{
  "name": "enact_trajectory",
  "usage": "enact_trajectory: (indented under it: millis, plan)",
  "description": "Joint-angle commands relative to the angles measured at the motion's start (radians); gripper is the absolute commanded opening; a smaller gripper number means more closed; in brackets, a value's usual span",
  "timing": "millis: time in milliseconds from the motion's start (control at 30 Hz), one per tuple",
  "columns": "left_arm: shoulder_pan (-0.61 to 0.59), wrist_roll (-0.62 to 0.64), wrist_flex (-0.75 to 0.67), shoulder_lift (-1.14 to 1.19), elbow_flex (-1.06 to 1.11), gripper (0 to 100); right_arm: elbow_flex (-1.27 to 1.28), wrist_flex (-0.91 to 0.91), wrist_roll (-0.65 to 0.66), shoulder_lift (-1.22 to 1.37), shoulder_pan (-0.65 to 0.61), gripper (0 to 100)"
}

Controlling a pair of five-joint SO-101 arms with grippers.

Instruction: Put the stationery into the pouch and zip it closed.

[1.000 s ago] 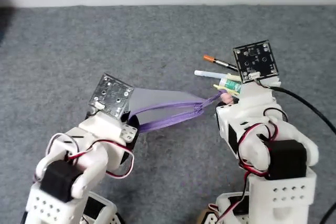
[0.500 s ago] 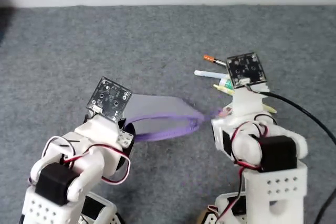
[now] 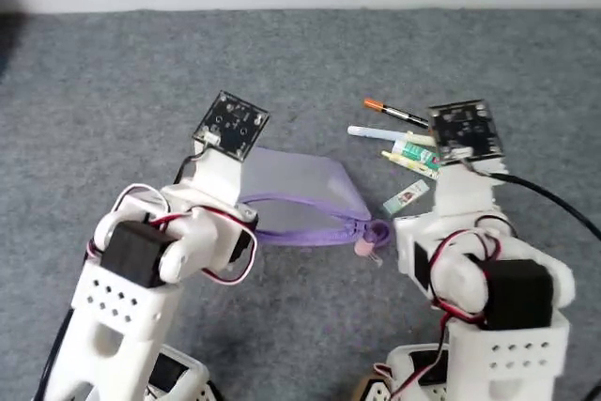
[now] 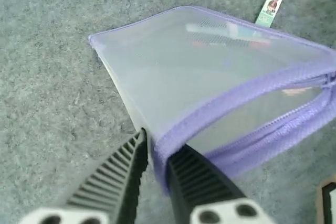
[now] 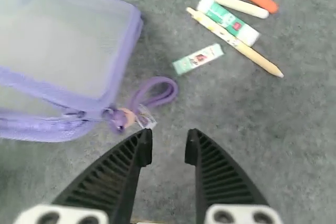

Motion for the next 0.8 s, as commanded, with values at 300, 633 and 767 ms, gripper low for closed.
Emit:
enact_trajectory:
  millis: [300, 633, 767]
  plan:
    - [0.006, 0.063, 0.120, 0.037, -0.154, 1, -0.052, -0.013, 0.031, 0.173, 0.294, 19.5]
    - [-0.245, 0.063, 0.181, 0.037, -0.220, 1, -0.049, -0.271, 0.026, 0.377, 0.338, 19.5]
    - [-0.256, 0.081, 0.173, 0.037, -0.217, 1, -0.052, -0.302, -0.054, 0.527, 0.315, 19.5]
